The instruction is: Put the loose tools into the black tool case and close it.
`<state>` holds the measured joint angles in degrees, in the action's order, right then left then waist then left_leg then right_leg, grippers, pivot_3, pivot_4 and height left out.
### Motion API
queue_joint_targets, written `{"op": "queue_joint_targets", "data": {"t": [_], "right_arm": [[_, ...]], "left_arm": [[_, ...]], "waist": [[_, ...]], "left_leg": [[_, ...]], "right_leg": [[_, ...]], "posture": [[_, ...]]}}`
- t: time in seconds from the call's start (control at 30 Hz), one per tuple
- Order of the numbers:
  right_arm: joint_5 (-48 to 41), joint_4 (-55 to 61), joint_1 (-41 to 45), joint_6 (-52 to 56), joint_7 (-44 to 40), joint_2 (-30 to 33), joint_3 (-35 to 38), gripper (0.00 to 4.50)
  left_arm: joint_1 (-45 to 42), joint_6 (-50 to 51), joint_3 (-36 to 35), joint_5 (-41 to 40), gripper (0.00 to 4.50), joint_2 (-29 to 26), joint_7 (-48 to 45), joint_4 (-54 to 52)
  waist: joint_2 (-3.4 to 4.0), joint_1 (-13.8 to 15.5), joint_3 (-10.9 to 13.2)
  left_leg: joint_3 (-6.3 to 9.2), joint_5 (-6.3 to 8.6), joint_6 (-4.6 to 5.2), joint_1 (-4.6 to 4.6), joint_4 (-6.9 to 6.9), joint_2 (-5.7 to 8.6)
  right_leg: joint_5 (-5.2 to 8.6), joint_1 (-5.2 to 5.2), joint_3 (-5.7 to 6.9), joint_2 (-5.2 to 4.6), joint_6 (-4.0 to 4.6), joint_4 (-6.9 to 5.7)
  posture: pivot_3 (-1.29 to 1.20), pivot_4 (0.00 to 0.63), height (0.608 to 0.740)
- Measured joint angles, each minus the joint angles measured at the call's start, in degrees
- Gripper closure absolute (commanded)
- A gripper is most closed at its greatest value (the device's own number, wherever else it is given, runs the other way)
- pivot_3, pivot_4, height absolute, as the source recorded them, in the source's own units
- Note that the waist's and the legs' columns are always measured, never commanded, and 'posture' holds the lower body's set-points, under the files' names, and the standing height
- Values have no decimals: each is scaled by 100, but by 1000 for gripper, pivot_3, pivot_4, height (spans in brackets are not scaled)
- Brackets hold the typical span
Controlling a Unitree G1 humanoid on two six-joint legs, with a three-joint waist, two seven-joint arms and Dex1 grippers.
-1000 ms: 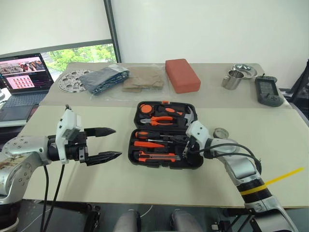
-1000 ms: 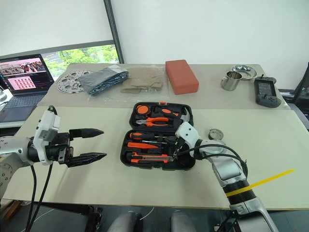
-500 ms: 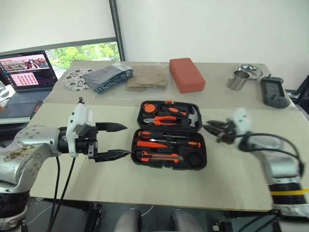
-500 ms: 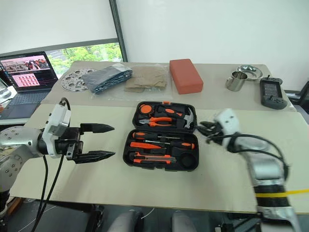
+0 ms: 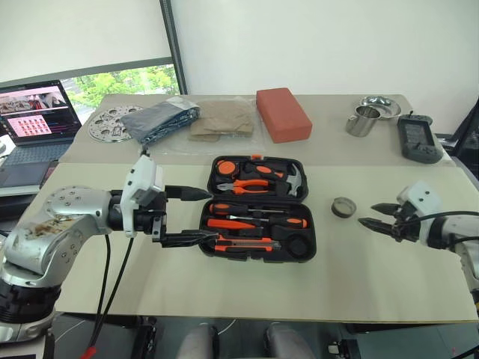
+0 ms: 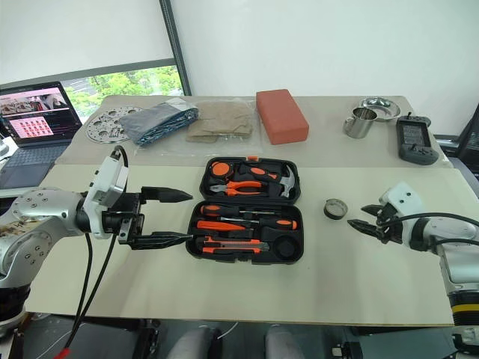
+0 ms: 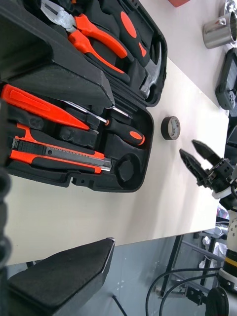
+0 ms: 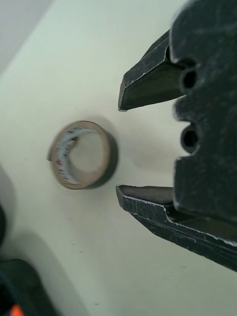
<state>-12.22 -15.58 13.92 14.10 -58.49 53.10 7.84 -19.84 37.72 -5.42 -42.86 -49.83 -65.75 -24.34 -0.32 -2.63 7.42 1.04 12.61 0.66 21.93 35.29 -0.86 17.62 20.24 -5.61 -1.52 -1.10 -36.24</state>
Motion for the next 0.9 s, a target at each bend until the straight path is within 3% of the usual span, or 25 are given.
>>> {"op": "queue_joint_targets", "data": {"t": [0.63, 0.9], "right_arm": [[254, -811, 639, -175, -912, 242, -499, 1699], [406, -982, 1308, -242, -1121, 67, -811, 1699]], "left_arm": [[180, -14, 14, 1, 0, 57, 165, -214], [169, -24, 61, 0, 0, 78, 135, -219]], "waist": [[3, 15, -1], [3, 13, -1]], "left_leg": [[1, 0, 0, -3, 1, 1], [3, 0, 0, -8, 1, -1]], "right_leg": [[0, -4, 2, -3, 1, -1], [-1, -4, 4, 1, 2, -4]], "posture": [[0, 150, 740], [0, 150, 740]]}}
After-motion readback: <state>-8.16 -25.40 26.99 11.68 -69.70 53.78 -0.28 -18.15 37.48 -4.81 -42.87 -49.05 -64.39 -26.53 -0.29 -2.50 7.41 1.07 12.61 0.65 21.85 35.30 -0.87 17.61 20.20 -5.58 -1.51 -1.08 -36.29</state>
